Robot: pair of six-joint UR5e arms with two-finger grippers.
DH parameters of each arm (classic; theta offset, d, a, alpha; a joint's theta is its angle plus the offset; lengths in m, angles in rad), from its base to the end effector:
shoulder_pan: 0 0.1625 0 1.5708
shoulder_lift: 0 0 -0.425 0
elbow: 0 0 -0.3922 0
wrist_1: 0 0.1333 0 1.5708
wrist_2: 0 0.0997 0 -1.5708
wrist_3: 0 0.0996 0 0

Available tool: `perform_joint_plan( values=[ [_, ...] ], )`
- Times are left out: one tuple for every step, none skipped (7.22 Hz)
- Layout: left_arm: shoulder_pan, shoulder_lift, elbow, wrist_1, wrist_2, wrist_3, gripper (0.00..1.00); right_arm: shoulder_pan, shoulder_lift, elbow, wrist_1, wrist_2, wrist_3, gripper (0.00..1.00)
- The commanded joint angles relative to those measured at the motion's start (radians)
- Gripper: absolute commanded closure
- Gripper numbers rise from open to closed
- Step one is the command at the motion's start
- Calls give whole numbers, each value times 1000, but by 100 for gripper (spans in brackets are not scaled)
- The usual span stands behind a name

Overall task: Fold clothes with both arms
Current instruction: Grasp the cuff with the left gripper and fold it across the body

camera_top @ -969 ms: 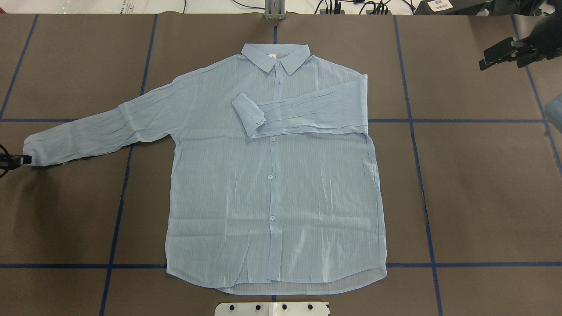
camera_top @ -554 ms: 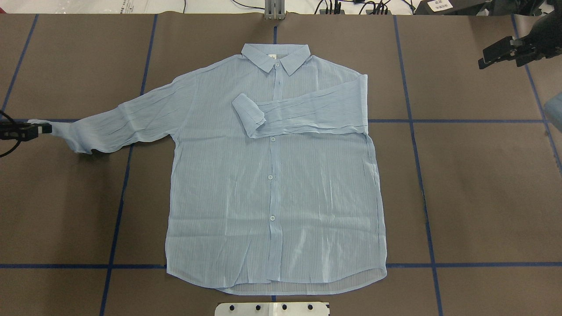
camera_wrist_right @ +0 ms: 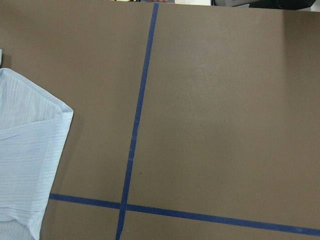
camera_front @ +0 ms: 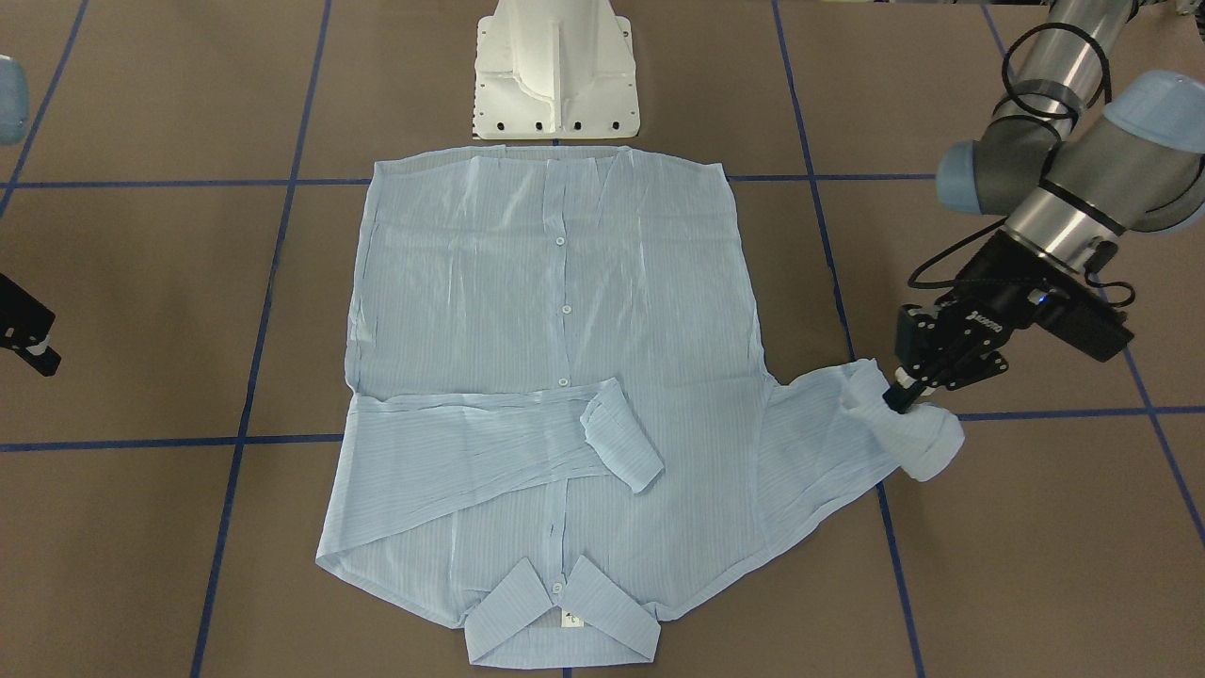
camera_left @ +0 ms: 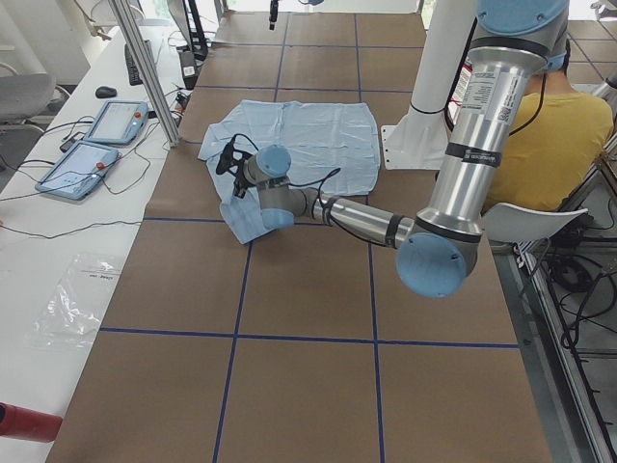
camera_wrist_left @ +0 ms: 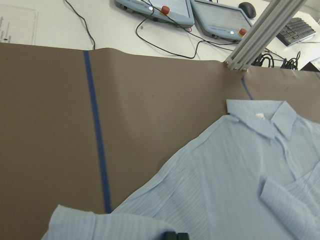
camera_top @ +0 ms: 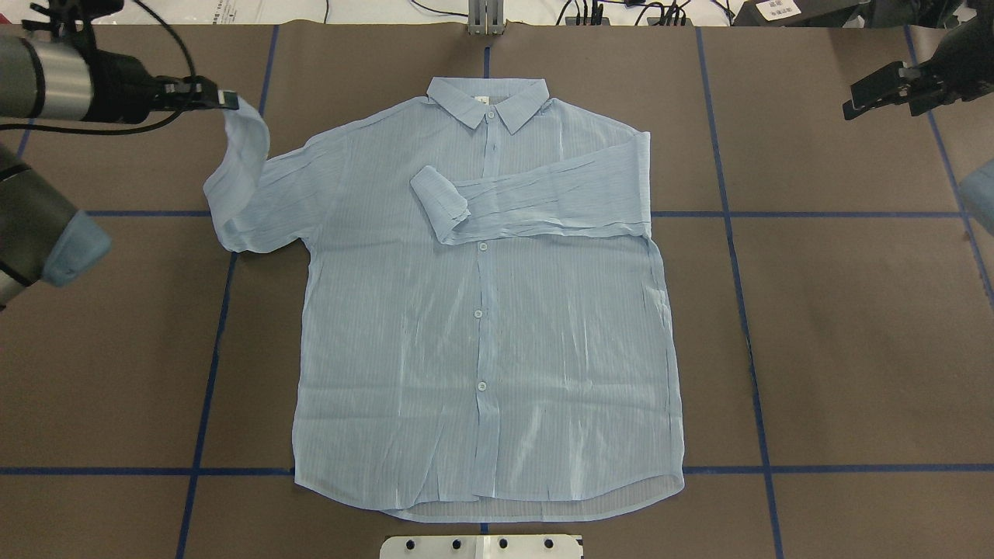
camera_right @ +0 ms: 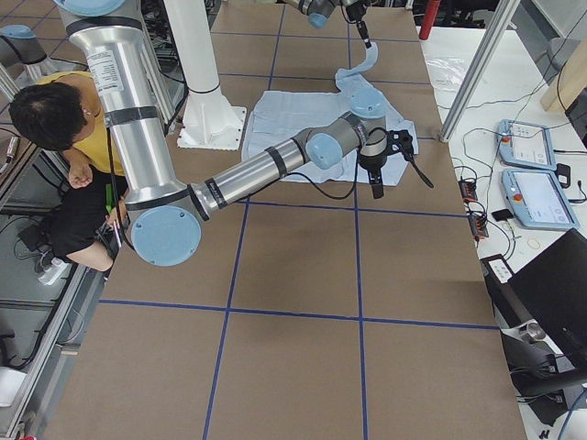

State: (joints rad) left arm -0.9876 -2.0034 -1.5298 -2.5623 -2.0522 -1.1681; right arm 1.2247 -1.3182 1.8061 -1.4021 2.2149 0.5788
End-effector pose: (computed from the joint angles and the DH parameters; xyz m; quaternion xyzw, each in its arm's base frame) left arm 0.2830 -0.5872 0.3172 0.2557 0.5932 -0.0701 0.7601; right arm -0.1277 -0.5708 0.3924 0.1401 -0.4046 0.0029 0.9037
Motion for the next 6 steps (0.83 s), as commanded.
perform_joint_plan(
  values=[
    [160,-199,7,123,100,-151,100,-1,2,-2,0,-3,1,0],
    [250,-265,20,123,189,-189,100,-1,5,-4,0,-3,1,0],
    [301,-288,23,122,223,-191,100,-1,8,-7,0,-3,1,0],
    [363,-308,26,123,277,-189,100,-1,8,-7,0,-3,1,0],
    [424,-343,69,120,355,-186,100,-1,8,-7,0,-3,3,0],
    [461,-391,145,120,391,-185,100,-1,8,-8,0,-3,1,0]
  ],
)
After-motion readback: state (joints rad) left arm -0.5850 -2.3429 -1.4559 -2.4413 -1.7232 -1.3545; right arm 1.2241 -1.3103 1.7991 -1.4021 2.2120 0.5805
